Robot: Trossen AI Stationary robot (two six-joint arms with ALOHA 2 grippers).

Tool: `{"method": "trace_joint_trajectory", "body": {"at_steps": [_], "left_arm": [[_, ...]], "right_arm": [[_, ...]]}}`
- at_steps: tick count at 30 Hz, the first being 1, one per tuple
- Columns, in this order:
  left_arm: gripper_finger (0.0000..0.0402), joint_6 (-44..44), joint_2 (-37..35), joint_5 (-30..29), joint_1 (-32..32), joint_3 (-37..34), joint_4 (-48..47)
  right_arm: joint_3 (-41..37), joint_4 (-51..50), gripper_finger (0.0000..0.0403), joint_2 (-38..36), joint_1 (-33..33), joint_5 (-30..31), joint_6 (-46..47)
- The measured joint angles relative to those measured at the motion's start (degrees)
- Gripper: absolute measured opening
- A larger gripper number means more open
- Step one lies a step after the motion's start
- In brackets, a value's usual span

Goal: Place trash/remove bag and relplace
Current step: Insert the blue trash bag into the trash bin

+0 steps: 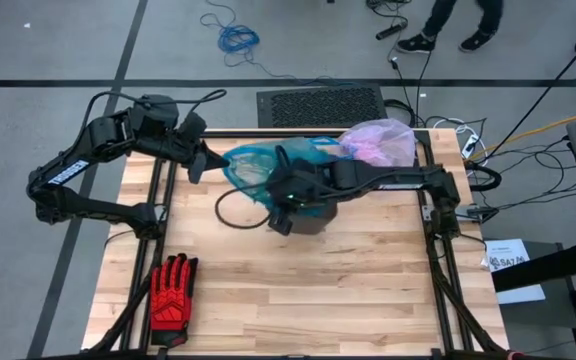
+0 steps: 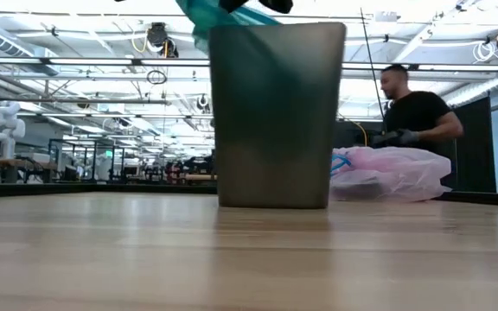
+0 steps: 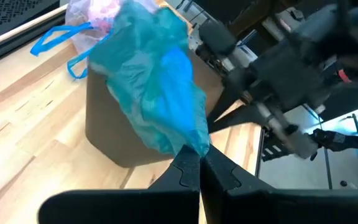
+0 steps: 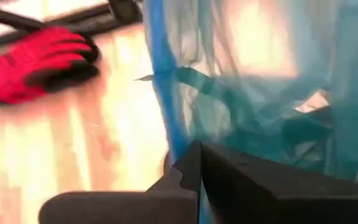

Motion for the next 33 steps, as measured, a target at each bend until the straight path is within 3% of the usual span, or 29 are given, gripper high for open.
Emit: {"method": "trace_joint_trajectory", "body": {"at_steps": [7, 10, 18, 24, 33], "left_arm": [[0.0000, -0.1, 0.0, 0.0, 0.0, 0.0, 0.1], [0.0000, -0.4, 0.0, 0.0, 0.0, 0.0, 0.2], [0.0000, -0.6, 0.0, 0.0, 0.0, 0.0, 0.9], [0.0000, -0.6, 0.2, -0.5, 0.0, 0.0, 1.8], [0.0000, 0.2, 0.2, -1.4, 0.0, 0.0, 1.2]], "right_arm": [[-0.2, -2.4, 0.0000, 0.6, -4.5, 7.6, -5.1], [-0.2, -4.6, 0.0000, 0.7, -7.5, 8.2, -4.8], [-0.1, -13.2, 0.0000, 4.6, -11.0, 4.3, -4.6], [-0.2, -17.0, 0.0000, 8.6, -8.6, 0.7, -0.2], [-0.2, -19.8, 0.0000, 8.9, -5.6, -7.4, 9.2]]}}
